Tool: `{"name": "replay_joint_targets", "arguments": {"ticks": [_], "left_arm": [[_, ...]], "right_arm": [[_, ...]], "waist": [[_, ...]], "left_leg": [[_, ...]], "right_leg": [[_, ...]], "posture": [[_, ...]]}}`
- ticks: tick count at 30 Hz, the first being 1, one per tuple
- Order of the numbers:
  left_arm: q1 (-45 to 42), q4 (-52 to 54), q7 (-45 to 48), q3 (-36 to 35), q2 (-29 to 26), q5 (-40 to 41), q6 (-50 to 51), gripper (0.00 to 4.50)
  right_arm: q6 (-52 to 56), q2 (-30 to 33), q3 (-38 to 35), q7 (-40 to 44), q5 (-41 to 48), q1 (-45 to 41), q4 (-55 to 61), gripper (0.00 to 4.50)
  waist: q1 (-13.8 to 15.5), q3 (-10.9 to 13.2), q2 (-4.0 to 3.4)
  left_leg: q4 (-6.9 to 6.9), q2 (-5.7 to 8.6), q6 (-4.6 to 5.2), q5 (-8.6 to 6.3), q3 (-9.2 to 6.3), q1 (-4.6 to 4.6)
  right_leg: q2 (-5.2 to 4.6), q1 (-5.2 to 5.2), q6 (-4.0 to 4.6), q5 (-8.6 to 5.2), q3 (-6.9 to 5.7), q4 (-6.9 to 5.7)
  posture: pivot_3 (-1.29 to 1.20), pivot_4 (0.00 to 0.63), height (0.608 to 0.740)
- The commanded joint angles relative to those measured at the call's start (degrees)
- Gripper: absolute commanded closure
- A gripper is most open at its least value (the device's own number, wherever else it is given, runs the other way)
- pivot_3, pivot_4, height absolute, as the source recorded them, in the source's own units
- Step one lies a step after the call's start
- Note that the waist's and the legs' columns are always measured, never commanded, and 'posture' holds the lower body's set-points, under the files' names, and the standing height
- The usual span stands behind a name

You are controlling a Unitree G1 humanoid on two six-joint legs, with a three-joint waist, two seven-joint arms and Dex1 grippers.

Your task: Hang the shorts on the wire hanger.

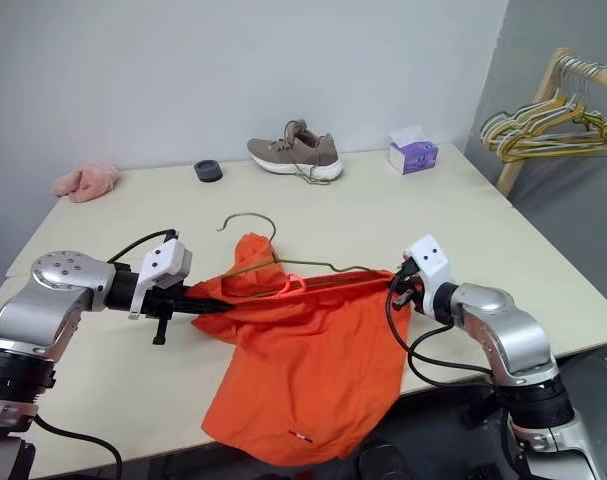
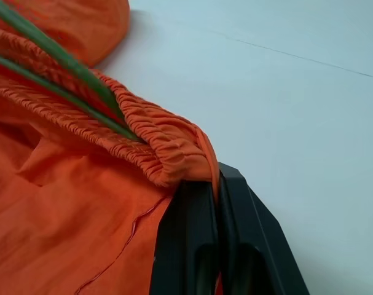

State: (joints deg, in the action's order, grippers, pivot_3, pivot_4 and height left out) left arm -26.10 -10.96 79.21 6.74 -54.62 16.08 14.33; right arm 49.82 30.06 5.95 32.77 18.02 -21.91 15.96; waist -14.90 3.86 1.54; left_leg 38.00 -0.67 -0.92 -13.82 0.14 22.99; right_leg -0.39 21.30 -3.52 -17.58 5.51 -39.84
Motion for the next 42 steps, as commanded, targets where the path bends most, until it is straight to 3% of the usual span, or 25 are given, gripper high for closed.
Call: {"name": "replay_joint_targets", "arguments": {"ticks": [1,8,18,21,25,35,42], "left_arm": [[0.0,-2.6,-1.6,-0.7,-1.7,-3.8,-1.8,4.50],[-1.0,-4.6,-5.0,0.2,0.1,-6.8,-5.1,4.50],[-2.5,-0.7,-5.7,3.0,5.1,-8.5,-4.6,4.50],[-2.5,0.0,-5.8,3.7,6.3,-9.1,-4.5,4.50],[-2.6,-0.6,-6.2,3.6,6.9,-10.1,-5.0,4.50],[-2.2,0.0,-6.9,3.4,7.9,-10.7,-4.8,4.50],[-2.1,0.4,-5.9,3.8,8.0,-10.6,-4.7,4.50]], "right_arm": [[-1.9,3.9,-0.6,-0.9,-3.7,-2.1,1.8,4.46],[-3.8,5.8,4.2,-1.2,-6.2,-5.1,4.7,4.46],[-7.0,6.9,17.4,2.3,-15.4,-13.9,8.8,4.46],[-8.1,8.0,20.7,6.3,-16.3,-15.1,12.2,4.46],[-7.4,10.3,20.6,10.5,-15.7,-14.2,15.0,3.50],[-3.5,15.3,13.6,13.8,-13.7,-12.3,17.9,0.04],[-7.2,16.0,18.4,15.0,-16.5,-9.8,13.4,0.04]], "waist": [[0.0,0.0,0.00],[0.0,0.0,0.00],[-0.2,0.0,0.00],[-0.3,0.0,-0.01],[-0.4,0.0,0.00],[-0.7,0.0,0.00],[-1.0,0.0,0.01]], "left_leg": [[0.00,0.00,0.00,0.00,0.00,0.00],[0.00,0.00,0.00,0.00,0.00,0.01],[0.00,0.00,0.00,0.00,-0.04,0.03],[-0.01,0.02,0.00,0.00,-0.03,0.05],[0.00,0.03,0.00,0.00,-0.05,0.07],[0.01,0.03,0.00,0.00,-0.05,0.05],[0.00,0.03,0.00,0.00,-0.04,0.05]], "right_leg": [[0.00,0.00,0.00,0.00,0.00,0.00],[0.00,0.02,-0.01,0.00,0.00,0.02],[-0.04,0.03,0.00,0.00,0.00,0.03],[-0.04,0.04,0.00,0.00,-0.01,0.05],[-0.07,0.03,-0.01,0.00,-0.04,0.09],[-0.22,0.02,0.00,0.00,-0.05,0.09],[-0.32,0.01,-0.01,0.00,-0.04,0.10]], "posture": [[-0.23,0.010,0.740],[-0.24,0.011,0.740],[-0.25,0.012,0.740],[-0.26,0.014,0.740],[-0.26,0.014,0.740],[-0.26,0.017,0.740],[-0.27,0.017,0.740]]}}
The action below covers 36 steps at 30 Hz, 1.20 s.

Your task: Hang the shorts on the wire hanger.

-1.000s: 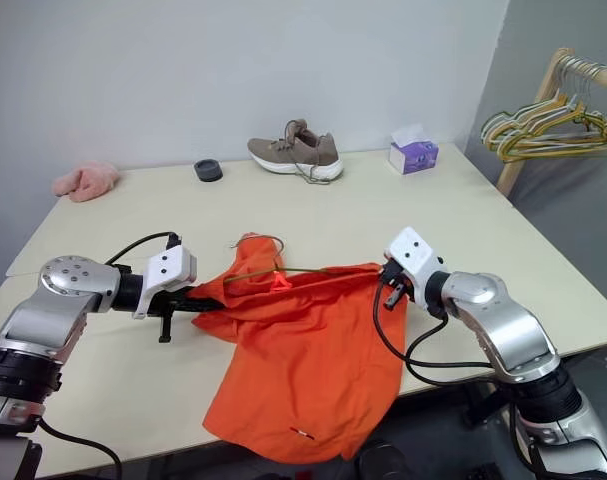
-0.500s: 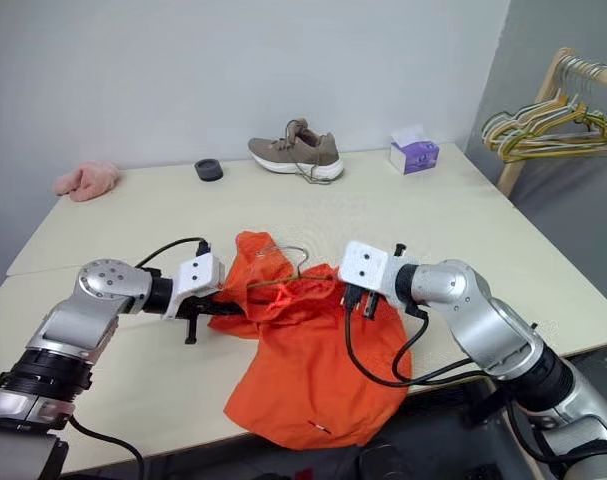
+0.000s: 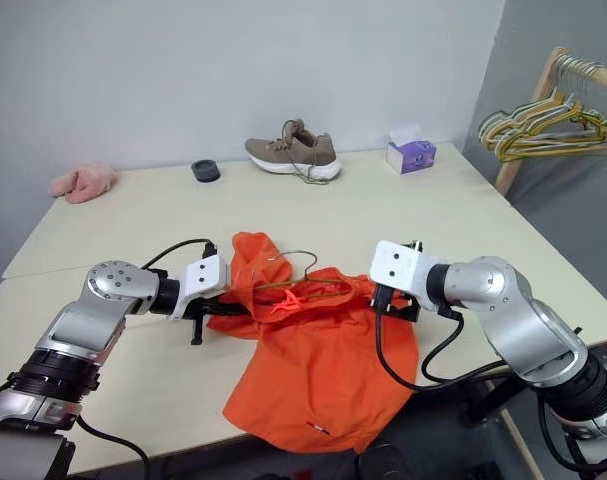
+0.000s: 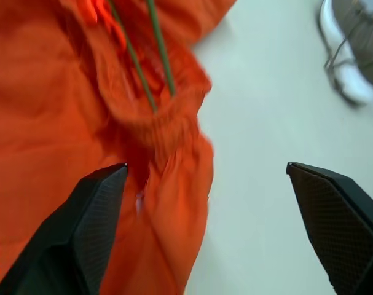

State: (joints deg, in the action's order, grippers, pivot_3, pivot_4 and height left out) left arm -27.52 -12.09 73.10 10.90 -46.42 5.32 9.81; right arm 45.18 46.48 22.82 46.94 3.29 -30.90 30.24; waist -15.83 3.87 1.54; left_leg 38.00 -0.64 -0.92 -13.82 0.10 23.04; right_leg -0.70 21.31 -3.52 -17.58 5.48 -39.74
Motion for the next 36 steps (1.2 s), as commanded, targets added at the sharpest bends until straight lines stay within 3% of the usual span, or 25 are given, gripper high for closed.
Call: {"name": "replay_joint_targets", "arguments": {"ticks": [1,11,14,25,30,36], "left_arm": [[-0.7,1.5,0.4,-0.4,-0.3,0.1,-0.2,4.50],[-0.3,2.6,1.1,-0.2,-0.4,0.1,0.3,4.50],[0.1,3.2,1.2,-0.4,-0.4,0.3,0.6,4.50],[0.4,4.4,0.0,-1.9,0.9,1.9,2.0,4.50],[0.6,5.5,1.4,-3.3,1.6,5.8,6.1,4.50],[-1.0,3.3,-1.3,-6.1,2.6,7.2,6.6,2.79]], "right_arm": [[-3.5,-1.0,2.5,1.1,-2.2,-1.2,-2.1,0.04],[-13.5,-9.0,10.5,5.6,-8.5,-9.7,-21.1,0.04],[-16.5,-10.1,11.1,7.2,-9.9,-10.8,-24.8,0.62],[-19.7,-11.0,8.9,12.0,-10.3,-10.5,-28.5,4.47],[-19.0,-10.9,7.3,13.1,-9.9,-9.9,-27.7,4.47],[-17.8,-7.6,4.0,15.5,-8.5,-8.3,-24.2,4.50]], "waist": [[-0.1,0.0,0.00],[-0.7,0.0,0.00],[-0.7,0.0,0.00],[-0.6,0.0,0.00],[-0.5,0.0,0.00],[-0.5,0.0,-0.01]], "left_leg": [[0.00,0.00,0.00,0.00,0.01,0.00],[-0.01,0.00,0.00,0.00,-0.02,-0.01],[0.00,0.02,0.00,0.00,-0.04,0.01],[0.00,0.02,0.00,0.00,-0.07,-0.01],[0.01,0.03,0.00,0.00,-0.07,-0.01],[0.02,0.03,0.00,0.00,-0.09,-0.01]], "right_leg": [[0.00,0.00,0.00,0.00,0.00,0.00],[0.01,0.00,0.11,0.07,-0.05,0.00],[0.01,0.00,0.23,0.14,-0.09,0.00],[0.01,-0.01,0.24,0.15,-0.10,-0.03],[0.00,-0.01,0.24,0.15,-0.10,-0.04],[0.00,-0.01,0.23,0.15,-0.12,-0.04]], "posture": [[-0.27,0.017,0.740],[-0.26,0.011,0.740],[-0.25,0.010,0.740],[-0.25,0.010,0.740],[-0.25,0.010,0.740],[-0.26,0.015,0.740]]}}
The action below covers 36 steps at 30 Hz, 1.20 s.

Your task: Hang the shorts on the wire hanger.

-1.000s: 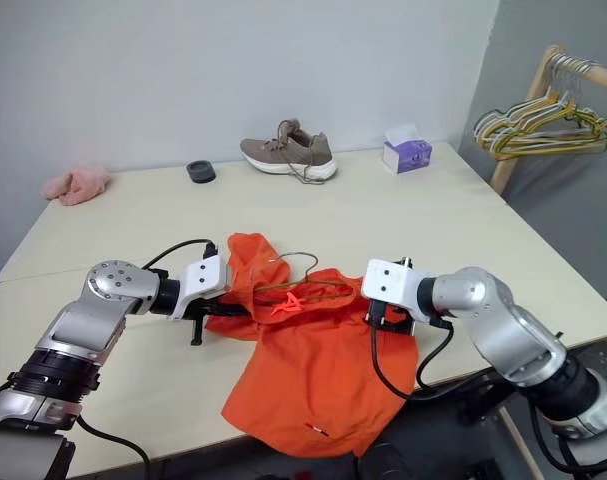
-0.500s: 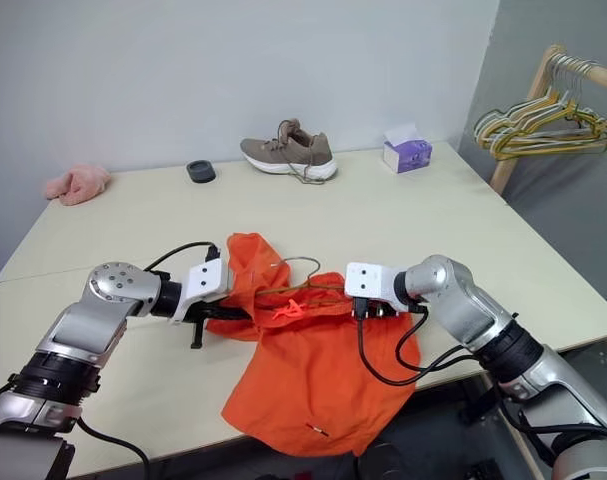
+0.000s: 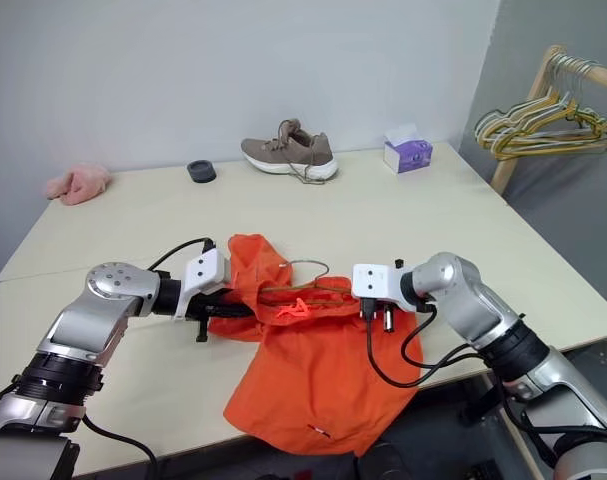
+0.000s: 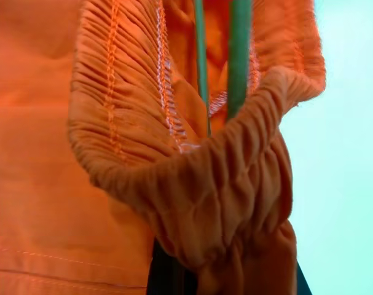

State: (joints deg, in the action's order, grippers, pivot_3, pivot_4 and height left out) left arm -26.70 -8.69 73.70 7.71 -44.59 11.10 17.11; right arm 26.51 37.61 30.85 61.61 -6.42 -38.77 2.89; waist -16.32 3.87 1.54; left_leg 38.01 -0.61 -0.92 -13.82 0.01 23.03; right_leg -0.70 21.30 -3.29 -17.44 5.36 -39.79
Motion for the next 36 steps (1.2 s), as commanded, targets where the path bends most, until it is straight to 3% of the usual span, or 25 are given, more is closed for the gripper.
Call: {"name": "replay_joint_targets", "arguments": {"ticks": [1,4,13,18,23,26,29,32,36], "left_arm": [[-2.1,-0.5,-2.3,-3.4,1.0,1.7,-1.0,2.48],[-2.6,-1.8,-3.2,-5.4,1.4,2.8,-1.6,1.57],[-7.5,-11.1,-8.3,-11.8,1.5,4.6,-2.3,1.57],[-4.2,0.7,-4.7,-10.0,5.0,12.9,8.7,1.57],[-2.9,9.0,-4.8,-7.6,7.4,16.8,15.5,1.57],[-3.7,12.2,-5.4,-4.7,10.5,17.8,16.8,1.02],[-4.9,14.1,-6.1,-1.7,14.5,17.7,16.3,0.14],[-6.3,14.0,-7.5,0.6,18.2,16.3,14.2,0.04],[-8.1,13.3,-10.1,2.2,23.0,14.6,10.2,0.04]], "right_arm": [[1.2,1.5,-4.3,1.0,1.4,-0.3,3.5,4.50],[4.5,1.9,-6.5,1.2,3.2,0.6,4.8,4.50],[17.8,7.9,-18.0,0.0,10.0,8.5,10.1,4.50],[32.0,8.8,-34.0,-6.1,15.5,20.3,15.7,4.50],[42.3,7.0,-45.2,-11.6,19.3,27.4,21.8,4.50],[45.8,6.2,-54.9,-14.7,19.6,33.5,23.4,4.50],[47.1,6.2,-64.0,-16.9,19.3,39.3,23.4,4.50],[48.4,6.2,-70.1,-19.3,19.1,42.6,22.3,4.50],[50.6,6.6,-77.6,-26.1,16.5,40.6,17.7,4.50]], "waist": [[0.1,0.0,0.01],[0.1,0.0,0.01],[0.5,0.0,0.02],[1.1,0.0,0.02],[0.5,0.1,-0.01],[-0.1,0.1,-0.10],[0.3,0.2,-0.27],[-0.3,0.3,-0.25],[-2.4,0.3,-0.30]], "left_leg": [[0.01,0.01,0.00,0.00,0.00,0.00],[0.03,0.00,0.00,0.00,-0.01,-0.01],[0.03,0.02,0.00,0.00,0.01,-0.01],[-0.02,0.03,0.01,-0.01,-0.07,0.08],[-0.01,0.02,0.01,-0.01,-0.04,0.22],[-0.02,0.00,0.01,-0.01,0.07,-0.01],[-0.03,0.01,0.02,-0.02,0.03,-0.05],[-0.02,0.05,0.15,-0.09,0.24,-0.10],[-0.05,0.04,0.17,-0.11,0.30,-0.20]], "right_leg": [[-0.01,-0.01,0.00,0.00,0.00,0.00],[-0.02,-0.03,0.00,0.00,-0.01,0.00],[-0.02,-0.05,-0.02,-0.01,-0.02,0.03],[-0.05,-0.15,-0.04,-0.02,0.00,0.28],[-0.10,-0.02,-0.05,-0.03,0.05,0.24],[0.27,-0.18,-0.29,-0.17,0.17,0.26],[0.27,-0.46,-0.30,-0.18,0.16,0.62],[0.27,-0.57,-0.31,-0.18,0.22,0.83],[0.27,-0.66,-0.32,-0.18,0.29,0.88]], "posture": [[-0.26,0.015,0.740],[-0.26,0.018,0.740],[-0.27,0.025,0.740],[-0.30,0.036,0.740],[-0.33,0.046,0.740],[-0.36,0.053,0.740],[-0.38,0.059,0.740],[-0.40,0.066,0.740],[-0.43,0.073,0.740]]}}
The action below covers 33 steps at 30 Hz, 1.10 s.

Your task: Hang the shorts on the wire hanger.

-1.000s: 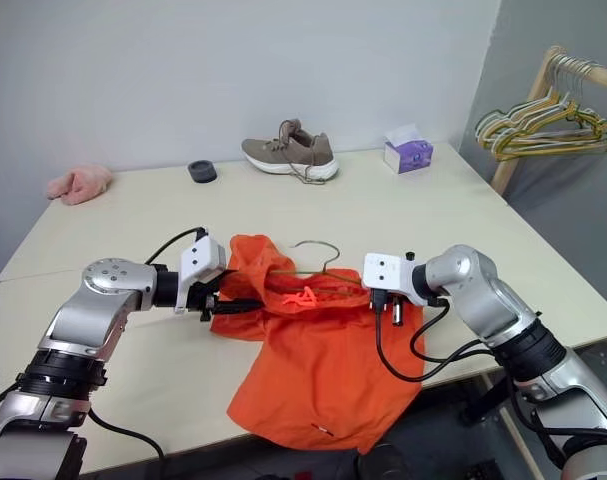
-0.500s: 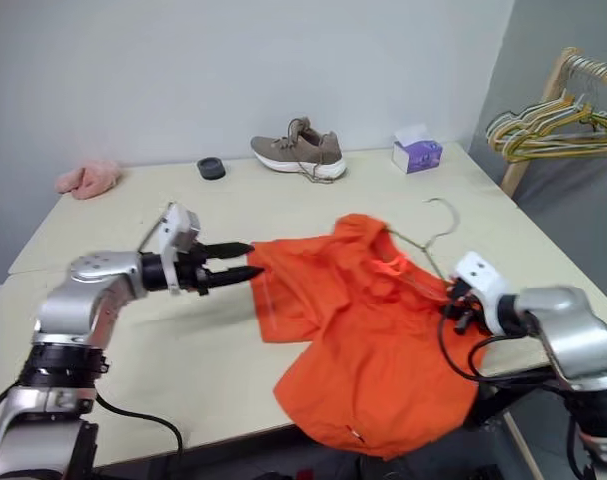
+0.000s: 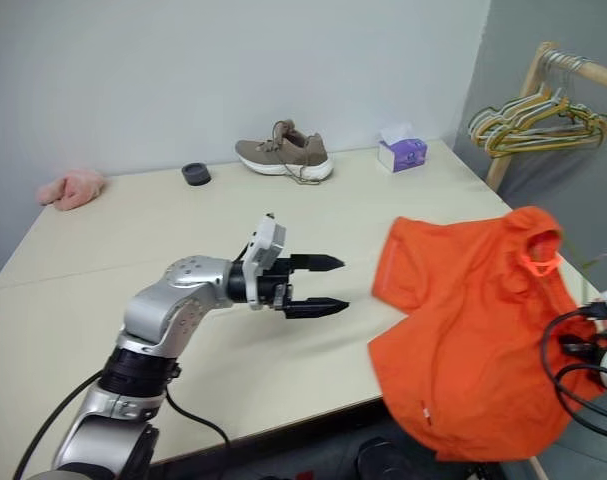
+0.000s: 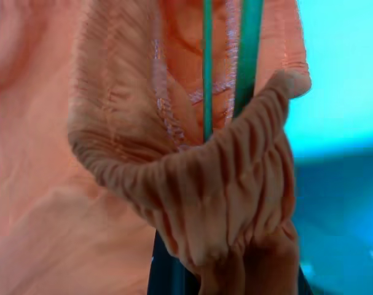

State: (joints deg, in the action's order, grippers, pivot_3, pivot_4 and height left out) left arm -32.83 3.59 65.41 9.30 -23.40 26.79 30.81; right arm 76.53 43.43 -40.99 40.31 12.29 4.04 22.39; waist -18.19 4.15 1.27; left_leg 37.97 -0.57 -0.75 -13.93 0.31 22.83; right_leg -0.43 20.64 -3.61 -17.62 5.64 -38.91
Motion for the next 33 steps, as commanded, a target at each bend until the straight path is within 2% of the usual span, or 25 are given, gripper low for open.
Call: {"name": "replay_joint_targets", "arguments": {"ticks": [1,7,13,16,26,33], "left_arm": [[-2.2,0.8,-2.9,0.8,3.0,-1.8,-4.7,0.04],[-1.9,0.2,-7.2,1.8,7.0,-5.2,-10.5,0.04],[0.1,1.9,-8.8,3.1,8.1,-6.4,-11.7,0.04],[0.7,3.6,-10.9,3.6,10.4,-6.7,-13.5,0.04],[1.0,6.7,-13.5,1.9,13.6,-2.4,-13.5,0.04],[0.4,7.2,-14.1,2.1,13.9,-1.1,-13.5,0.04]], "right_arm": [[0.4,1.3,-6.6,-6.5,-2.8,-3.0,-2.8,4.50],[-2.7,4.7,-7.1,-14.2,-4.8,-10.6,-7.4,4.50],[-7.2,9.0,-4.4,-20.6,-6.0,-22.3,-17.3,4.50],[-12.6,13.2,-2.2,-23.8,-6.4,-31.9,-31.0,4.50],[-27.0,20.5,6.4,-26.3,-6.7,-47.3,-62.7,4.50],[-29.9,22.4,11.0,-25.3,-6.0,-52.9,-74.7,4.50]], "waist": [[-1.0,0.0,-0.09],[-4.1,0.3,-0.35],[-5.2,0.5,-0.61],[-5.4,0.8,-0.69],[-5.5,1.5,-0.92],[-5.5,1.6,-0.87]], "left_leg": [[-0.02,-0.01,0.00,0.00,-0.01,-0.01],[-0.19,-0.07,0.02,-0.03,0.01,-0.02],[-0.25,-0.05,0.08,-0.09,0.07,-0.10],[-0.25,0.01,0.12,-0.11,0.17,-0.12],[-0.28,0.12,0.46,-0.33,0.35,-0.40],[-0.50,0.12,0.46,-0.36,0.47,-1.00]], "right_leg": [[0.01,-0.02,0.00,0.00,0.00,0.02],[0.08,-0.02,0.06,-0.06,0.09,0.11],[0.07,-0.14,-0.03,-0.12,0.09,0.29],[0.00,-0.22,-0.03,-0.11,0.12,0.38],[-0.18,-0.70,-0.20,-0.04,0.21,0.93],[-0.19,-1.28,-0.23,-0.04,0.29,1.17]], "posture": [[-0.43,0.075,0.740],[-0.43,0.083,0.740],[-0.41,0.088,0.740],[-0.40,0.089,0.740],[-0.37,0.090,0.740],[-0.36,0.087,0.740]]}}
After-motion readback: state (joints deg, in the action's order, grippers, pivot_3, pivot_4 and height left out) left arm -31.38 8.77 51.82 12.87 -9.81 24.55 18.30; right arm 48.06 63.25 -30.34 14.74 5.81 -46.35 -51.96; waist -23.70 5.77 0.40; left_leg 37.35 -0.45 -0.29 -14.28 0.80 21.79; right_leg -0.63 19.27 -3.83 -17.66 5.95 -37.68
